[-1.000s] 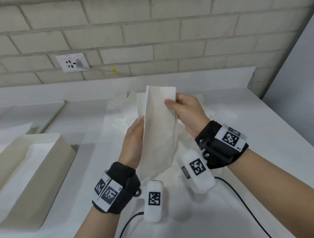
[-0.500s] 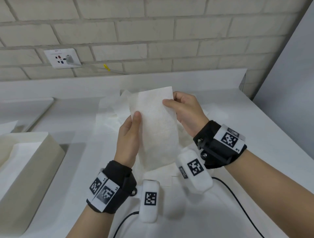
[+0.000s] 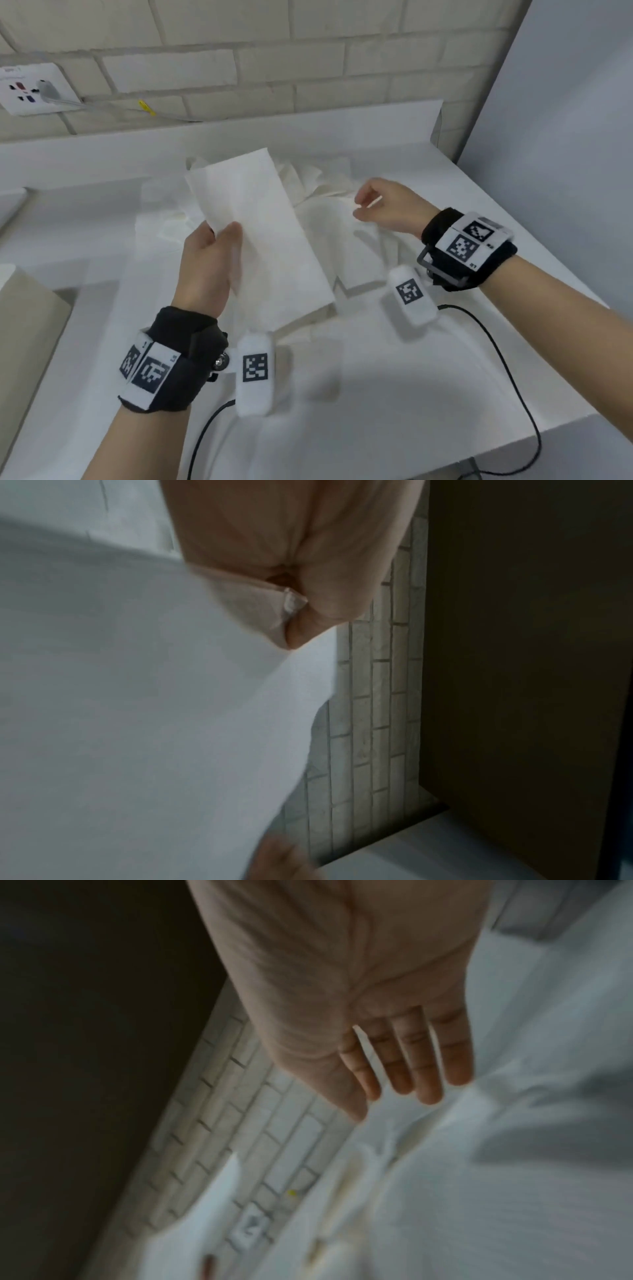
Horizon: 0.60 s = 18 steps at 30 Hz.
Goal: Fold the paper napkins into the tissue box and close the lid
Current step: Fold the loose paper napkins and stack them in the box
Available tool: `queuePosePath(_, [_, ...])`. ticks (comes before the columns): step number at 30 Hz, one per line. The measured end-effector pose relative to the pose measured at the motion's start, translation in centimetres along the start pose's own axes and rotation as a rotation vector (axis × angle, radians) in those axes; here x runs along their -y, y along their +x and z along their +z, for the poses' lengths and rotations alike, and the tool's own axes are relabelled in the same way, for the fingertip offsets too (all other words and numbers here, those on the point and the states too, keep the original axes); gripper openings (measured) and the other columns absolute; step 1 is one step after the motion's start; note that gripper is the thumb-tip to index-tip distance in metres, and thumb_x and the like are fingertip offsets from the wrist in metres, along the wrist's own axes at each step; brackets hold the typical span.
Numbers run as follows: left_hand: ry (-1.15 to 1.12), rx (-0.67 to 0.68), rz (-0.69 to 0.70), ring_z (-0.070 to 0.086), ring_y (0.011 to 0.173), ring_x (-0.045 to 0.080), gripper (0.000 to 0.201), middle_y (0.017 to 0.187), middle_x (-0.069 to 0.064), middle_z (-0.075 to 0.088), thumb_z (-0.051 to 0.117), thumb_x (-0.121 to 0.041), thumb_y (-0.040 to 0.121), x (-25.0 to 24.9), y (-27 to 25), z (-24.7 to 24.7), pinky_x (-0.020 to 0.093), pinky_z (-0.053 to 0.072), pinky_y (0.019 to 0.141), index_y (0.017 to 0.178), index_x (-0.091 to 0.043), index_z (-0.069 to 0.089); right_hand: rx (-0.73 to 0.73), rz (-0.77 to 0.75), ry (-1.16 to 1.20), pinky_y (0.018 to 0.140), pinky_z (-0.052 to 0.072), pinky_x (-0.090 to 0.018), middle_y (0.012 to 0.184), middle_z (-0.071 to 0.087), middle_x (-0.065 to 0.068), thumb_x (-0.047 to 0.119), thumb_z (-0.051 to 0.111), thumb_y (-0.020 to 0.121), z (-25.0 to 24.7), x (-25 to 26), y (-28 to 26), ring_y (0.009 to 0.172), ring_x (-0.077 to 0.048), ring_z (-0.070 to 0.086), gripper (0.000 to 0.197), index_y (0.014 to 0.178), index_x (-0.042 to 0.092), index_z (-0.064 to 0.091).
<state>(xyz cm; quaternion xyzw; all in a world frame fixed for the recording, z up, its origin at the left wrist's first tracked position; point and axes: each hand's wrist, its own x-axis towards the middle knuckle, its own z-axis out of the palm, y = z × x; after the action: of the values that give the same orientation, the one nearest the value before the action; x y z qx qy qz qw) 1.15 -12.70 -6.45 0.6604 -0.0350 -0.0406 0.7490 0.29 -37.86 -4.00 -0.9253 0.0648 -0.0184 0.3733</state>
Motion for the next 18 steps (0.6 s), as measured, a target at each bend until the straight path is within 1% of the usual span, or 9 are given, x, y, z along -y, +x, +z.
queuePosePath(2, [0.027,-0.004,-0.025,0.067,0.077,0.013,0.022,0.083,-0.006,0.071,0.045,-0.006,0.097,0.3,0.0,-0.1,0.029,0.051,0.073,0.090,-0.014,0.063,0.203,0.175,-0.283,0.087,0.040,-0.028,0.113,0.051,-0.006,0.032,0.064,0.084,0.5,-2.9,0.0,0.097,-0.017,0.050,0.035,0.109,0.012,0.050])
queuePosePath(3, [0.046,-0.004,-0.036,0.066,0.076,0.014,0.022,0.082,-0.005,0.070,0.045,-0.006,0.097,0.4,-0.1,-0.1,0.029,0.051,0.072,0.088,-0.014,0.063,0.297,0.238,-0.370,0.090,0.040,-0.029,0.117,0.048,-0.005,0.041,0.064,0.083,0.9,-3.9,-0.1,0.102,-0.018,0.049,0.047,0.116,0.012,0.048])
queuePosePath(4, [0.062,-0.004,-0.045,0.065,0.077,0.016,0.022,0.082,-0.004,0.070,0.045,-0.006,0.097,0.6,-0.2,0.0,0.029,0.051,0.072,0.087,-0.014,0.063,0.341,0.270,-0.409,0.095,0.040,-0.031,0.121,0.045,-0.005,0.048,0.064,0.080,1.3,-4.5,-0.3,0.107,-0.019,0.048,0.057,0.121,0.013,0.045])
queuePosePath(7, [0.086,-0.005,-0.061,0.064,0.077,0.017,0.022,0.084,-0.002,0.069,0.045,-0.005,0.096,1.0,-0.6,0.1,0.029,0.049,0.070,0.087,-0.015,0.063,0.279,0.276,-0.374,0.098,0.040,-0.038,0.128,0.041,-0.010,0.052,0.068,0.075,2.2,-4.7,-0.4,0.117,-0.026,0.045,0.080,0.133,0.011,0.032])
queuePosePath(9, [0.087,-0.007,-0.066,0.064,0.074,0.015,0.023,0.083,-0.002,0.068,0.045,-0.005,0.096,1.0,-0.8,0.1,0.029,0.049,0.068,0.086,-0.015,0.063,0.220,0.290,-0.333,0.095,0.042,-0.036,0.127,0.044,-0.013,0.047,0.071,0.075,2.6,-4.3,0.0,0.116,-0.028,0.047,0.087,0.136,0.005,0.025])
queuePosePath(12, [0.077,-0.011,-0.070,0.064,0.076,0.015,0.023,0.084,-0.002,0.068,0.045,-0.005,0.096,0.9,-1.1,0.1,0.028,0.049,0.069,0.087,-0.015,0.063,0.174,0.313,-0.217,0.086,0.044,-0.031,0.124,0.050,-0.012,0.030,0.071,0.079,3.0,-3.9,0.7,0.110,-0.026,0.051,0.071,0.132,0.004,0.031])
queuePosePath(14, [0.064,-0.025,-0.072,0.064,0.079,0.017,0.021,0.088,0.000,0.067,0.044,-0.003,0.096,0.7,-1.1,-0.1,0.028,0.048,0.068,0.094,-0.014,0.062,0.137,0.318,-0.124,0.080,0.045,-0.031,0.120,0.052,-0.013,0.016,0.068,0.081,3.0,-3.7,1.0,0.100,-0.024,0.052,0.057,0.126,0.005,0.036])
queuePosePath(16, [0.059,-0.055,-0.059,0.063,0.082,0.018,0.027,0.095,0.001,0.066,0.043,0.000,0.094,0.5,-1.1,-0.4,0.028,0.047,0.068,0.112,-0.014,0.056,0.055,0.303,-0.029,0.073,0.047,-0.032,0.111,0.054,-0.014,0.006,0.064,0.081,2.6,-3.4,1.2,0.092,-0.023,0.052,0.049,0.123,0.004,0.039])
queuePosePath(18, [0.080,-0.087,-0.013,0.064,0.082,0.016,0.054,0.101,0.001,0.066,0.044,0.002,0.093,0.5,-1.2,-0.9,0.029,0.049,0.067,0.136,-0.030,0.037,-0.056,0.218,0.018,0.063,0.044,-0.022,0.100,0.053,-0.010,0.005,0.064,0.081,1.6,-2.4,0.9,0.087,-0.021,0.051,0.046,0.120,0.002,0.042])
